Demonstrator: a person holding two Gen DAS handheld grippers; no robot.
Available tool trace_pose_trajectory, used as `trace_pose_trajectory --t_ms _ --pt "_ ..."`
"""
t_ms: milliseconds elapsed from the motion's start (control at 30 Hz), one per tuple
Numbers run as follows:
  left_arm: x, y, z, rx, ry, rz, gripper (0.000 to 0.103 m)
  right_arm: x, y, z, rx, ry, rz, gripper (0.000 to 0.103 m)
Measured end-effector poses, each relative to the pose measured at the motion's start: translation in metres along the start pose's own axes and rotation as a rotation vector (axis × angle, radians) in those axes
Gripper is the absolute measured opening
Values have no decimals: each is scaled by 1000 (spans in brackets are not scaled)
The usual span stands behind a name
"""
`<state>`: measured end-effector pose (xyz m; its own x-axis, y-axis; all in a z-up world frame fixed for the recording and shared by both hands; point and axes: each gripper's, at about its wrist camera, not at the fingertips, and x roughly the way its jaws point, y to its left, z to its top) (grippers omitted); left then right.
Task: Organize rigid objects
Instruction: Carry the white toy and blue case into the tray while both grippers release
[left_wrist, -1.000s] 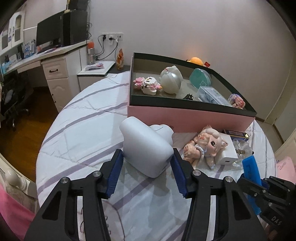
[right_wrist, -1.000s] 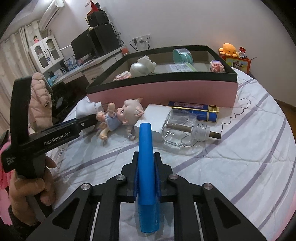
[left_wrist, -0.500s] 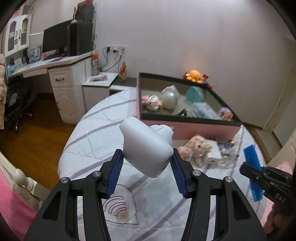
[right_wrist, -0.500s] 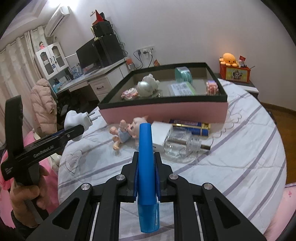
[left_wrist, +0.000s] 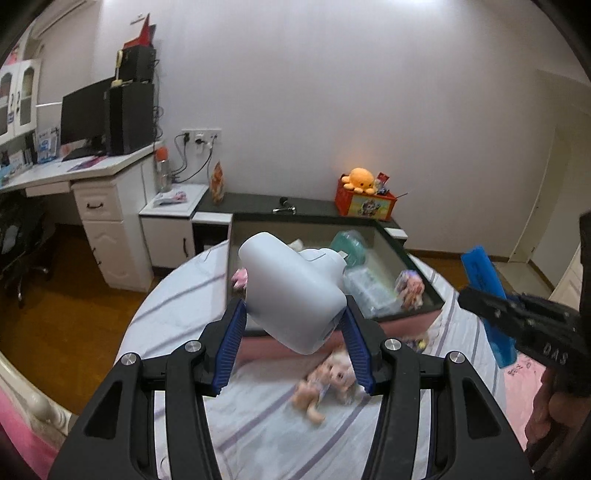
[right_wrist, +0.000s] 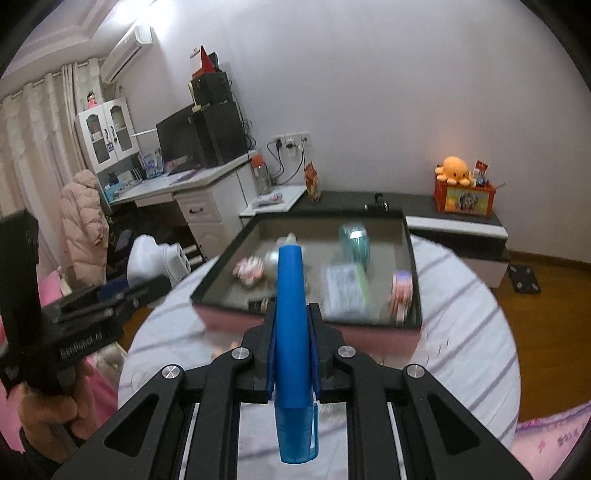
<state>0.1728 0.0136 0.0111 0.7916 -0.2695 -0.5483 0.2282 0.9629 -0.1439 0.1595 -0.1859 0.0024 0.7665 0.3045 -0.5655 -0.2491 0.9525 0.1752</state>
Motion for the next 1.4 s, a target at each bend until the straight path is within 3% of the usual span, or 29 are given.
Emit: trace_pose_trajectory --t_ms 300,600,933,1233,1300,1333,1367,1400 --pt "36 -5 28 6 4 -16 53 39 -18 44 6 25 -1 14" --pt "80 -8 37 11 53 -19 53 92 -48 58 61 91 -21 14" --pt "139 -8 25 6 157 -14 53 147 -80 52 100 187 -87 14" --pt "160 -11 12 30 224 20 54 168 -91 39 104 236 -120 14" --pt "159 -11 10 41 226 40 63 167 -90 36 94 232 -119 16" --pt "156 -11 8 46 219 47 68 164 -89 35 86 224 -114 27" --pt "153 -10 6 48 212 55 81 162 -89 35 87 221 -111 41" --pt "150 -10 6 48 204 64 90 159 -88 34 90 214 -99 71"
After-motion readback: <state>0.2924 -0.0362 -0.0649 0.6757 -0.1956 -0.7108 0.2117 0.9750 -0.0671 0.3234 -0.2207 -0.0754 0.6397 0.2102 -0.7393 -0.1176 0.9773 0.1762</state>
